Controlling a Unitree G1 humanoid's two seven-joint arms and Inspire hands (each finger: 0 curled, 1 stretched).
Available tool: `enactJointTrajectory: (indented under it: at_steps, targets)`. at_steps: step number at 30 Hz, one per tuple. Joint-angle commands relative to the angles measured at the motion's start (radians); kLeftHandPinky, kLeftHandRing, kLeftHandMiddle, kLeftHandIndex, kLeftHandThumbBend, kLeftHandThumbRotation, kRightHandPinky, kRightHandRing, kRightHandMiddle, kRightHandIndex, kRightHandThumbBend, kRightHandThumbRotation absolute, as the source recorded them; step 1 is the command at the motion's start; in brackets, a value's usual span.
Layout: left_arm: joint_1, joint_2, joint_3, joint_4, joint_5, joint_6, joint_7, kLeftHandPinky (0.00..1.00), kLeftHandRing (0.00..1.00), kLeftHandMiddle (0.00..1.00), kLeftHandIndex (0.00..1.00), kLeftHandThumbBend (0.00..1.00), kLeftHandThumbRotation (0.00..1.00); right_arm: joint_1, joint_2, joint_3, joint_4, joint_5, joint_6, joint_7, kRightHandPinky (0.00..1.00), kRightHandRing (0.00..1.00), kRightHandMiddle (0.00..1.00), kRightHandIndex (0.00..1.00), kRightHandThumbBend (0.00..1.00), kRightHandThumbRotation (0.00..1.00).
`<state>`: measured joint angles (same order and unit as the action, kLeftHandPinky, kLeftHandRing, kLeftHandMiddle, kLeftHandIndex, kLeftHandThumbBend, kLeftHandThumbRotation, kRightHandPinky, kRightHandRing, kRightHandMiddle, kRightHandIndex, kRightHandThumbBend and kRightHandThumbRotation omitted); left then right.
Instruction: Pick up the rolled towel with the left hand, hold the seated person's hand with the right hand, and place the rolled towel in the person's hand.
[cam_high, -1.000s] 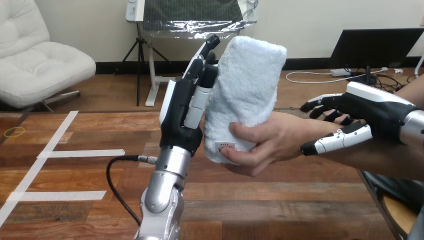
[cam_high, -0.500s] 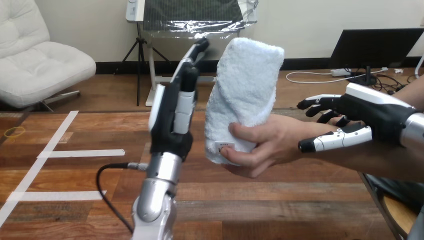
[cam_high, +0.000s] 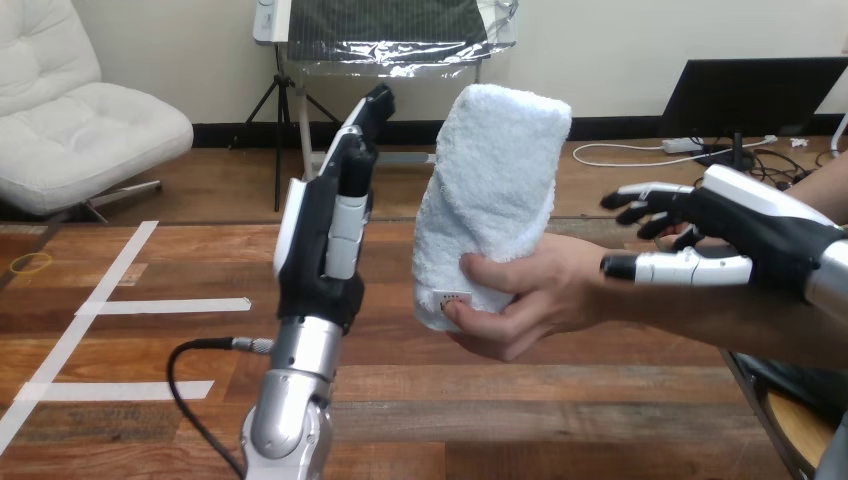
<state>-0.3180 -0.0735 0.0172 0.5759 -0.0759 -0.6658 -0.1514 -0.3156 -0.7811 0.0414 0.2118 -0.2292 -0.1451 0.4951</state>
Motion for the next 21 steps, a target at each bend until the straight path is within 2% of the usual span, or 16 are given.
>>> enactJointTrajectory:
  at_steps: [1, 6, 12, 16, 21]
  targets:
    - [-0.008, -0.007, -0.010, -0.078, -0.005, 0.003, -0.003, 1.00, 1.00, 0.93, 0.90, 0.93, 1.00, 0.012, 0.065, -0.045, -0.038, 0.036, -0.018, -0.070, 0.68, 0.83, 0.87, 0.88, 0.93, 0.99]
    - [0.005, -0.006, -0.013, -0.098, 0.001, 0.011, 0.004, 1.00, 1.00, 0.94, 0.91, 0.91, 1.00, 0.027, 0.093, -0.060, -0.054, 0.050, -0.015, -0.110, 0.72, 0.86, 0.89, 0.90, 0.84, 1.00]
    - [0.022, -0.005, -0.017, -0.129, 0.002, 0.024, 0.010, 1.00, 1.00, 0.95, 0.91, 0.91, 1.00, 0.045, 0.141, -0.087, -0.058, 0.075, -0.047, -0.172, 0.78, 0.89, 0.90, 0.91, 0.69, 1.00]
    - [0.033, -0.003, -0.019, -0.148, 0.001, 0.033, 0.013, 1.00, 1.00, 0.95, 0.92, 0.92, 1.00, 0.056, 0.164, -0.097, -0.074, 0.079, -0.052, -0.207, 0.82, 0.90, 0.91, 0.91, 0.64, 1.00]
    - [0.056, 0.001, -0.022, -0.192, -0.001, 0.051, 0.015, 1.00, 1.00, 0.96, 0.93, 0.92, 1.00, 0.076, 0.218, -0.118, -0.105, 0.100, -0.067, -0.265, 0.86, 0.93, 0.92, 0.92, 0.63, 1.00]
